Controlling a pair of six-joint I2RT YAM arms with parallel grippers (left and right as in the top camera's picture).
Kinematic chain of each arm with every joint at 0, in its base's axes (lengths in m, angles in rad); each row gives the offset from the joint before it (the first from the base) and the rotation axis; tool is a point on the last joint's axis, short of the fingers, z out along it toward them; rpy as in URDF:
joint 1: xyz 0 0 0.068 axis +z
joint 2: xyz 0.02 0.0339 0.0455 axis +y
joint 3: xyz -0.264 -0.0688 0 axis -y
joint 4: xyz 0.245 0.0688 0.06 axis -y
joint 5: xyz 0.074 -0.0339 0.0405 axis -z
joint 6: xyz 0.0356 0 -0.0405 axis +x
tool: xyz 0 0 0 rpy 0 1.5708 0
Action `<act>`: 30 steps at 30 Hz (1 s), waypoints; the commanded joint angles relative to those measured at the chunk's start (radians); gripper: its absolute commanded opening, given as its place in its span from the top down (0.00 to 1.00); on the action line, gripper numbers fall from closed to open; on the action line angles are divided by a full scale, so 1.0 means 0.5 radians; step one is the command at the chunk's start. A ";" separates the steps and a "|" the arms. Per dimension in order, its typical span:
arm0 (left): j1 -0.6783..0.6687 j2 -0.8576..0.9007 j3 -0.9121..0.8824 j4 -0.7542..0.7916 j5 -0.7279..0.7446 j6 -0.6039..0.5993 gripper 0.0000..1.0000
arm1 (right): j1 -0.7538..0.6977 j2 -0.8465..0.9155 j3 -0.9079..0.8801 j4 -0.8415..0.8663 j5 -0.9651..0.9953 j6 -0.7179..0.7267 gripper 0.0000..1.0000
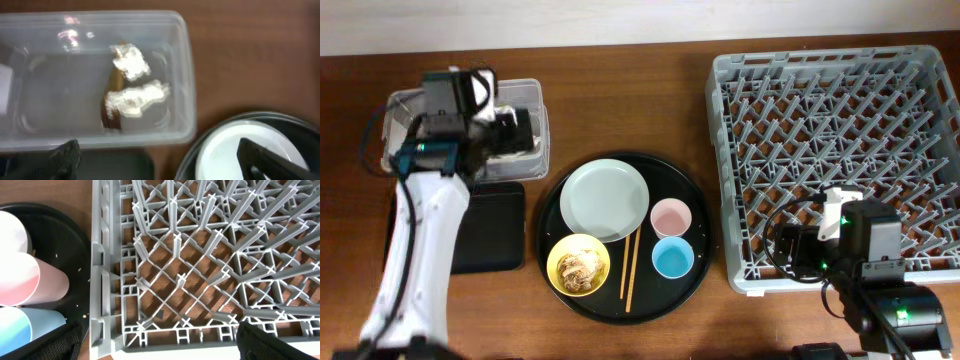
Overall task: Sort waste into correct bins and load items into the dishwasher rack
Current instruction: 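Grasp the white tissue with the left gripper and drop it in the bin, then grasp the rim of the yellow bowl with the left gripper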
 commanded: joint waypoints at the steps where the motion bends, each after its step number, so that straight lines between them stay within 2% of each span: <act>1: -0.240 -0.146 -0.015 -0.612 0.251 -0.275 0.01 | 0.011 -0.007 0.029 0.003 0.004 0.011 0.01; 2: -0.313 -0.144 -0.057 -0.690 0.435 -0.279 0.01 | 0.011 -0.007 0.030 0.003 0.004 0.011 0.02; 6: -0.677 -0.136 -0.491 -0.637 0.474 -0.281 0.04 | 0.011 -0.007 0.029 -0.004 0.004 0.011 0.01; 8: -0.841 -0.135 -0.710 -0.478 0.473 -0.282 0.10 | 0.011 -0.007 0.029 -0.004 0.004 0.011 0.01; 9: -0.912 -0.133 -0.816 -0.380 0.449 -0.288 0.16 | 0.011 -0.007 0.029 -0.005 0.004 0.011 0.01; 11: -0.966 -0.131 -0.958 -0.266 0.314 -0.378 0.27 | 0.011 -0.007 0.029 -0.005 0.004 0.011 0.01; 12: -0.982 -0.131 -0.999 -0.204 0.305 -0.378 0.28 | 0.011 -0.007 0.029 -0.005 0.004 0.011 0.01; 14: -1.040 -0.130 -1.057 -0.055 0.282 -0.408 0.40 | 0.011 -0.007 0.030 -0.005 0.004 0.011 0.01; 19: -1.132 -0.043 -1.059 -0.035 0.152 -0.533 0.44 | 0.011 -0.007 0.029 -0.006 0.004 0.011 0.01; 21: -1.141 0.002 -1.059 -0.036 0.164 -0.549 0.60 | 0.011 -0.007 0.029 -0.005 0.003 0.011 0.01; 24: -1.221 0.004 -1.059 -0.034 0.154 -0.549 0.74 | 0.011 -0.007 0.029 -0.005 0.004 0.011 0.01; 28: -1.248 0.059 -1.089 -0.034 0.124 -0.549 0.74 | 0.011 -0.007 0.029 -0.011 0.003 0.011 0.01; 30: -1.248 0.110 -1.089 -0.034 0.104 -0.549 0.78 | 0.011 -0.007 0.029 -0.013 0.003 0.011 0.01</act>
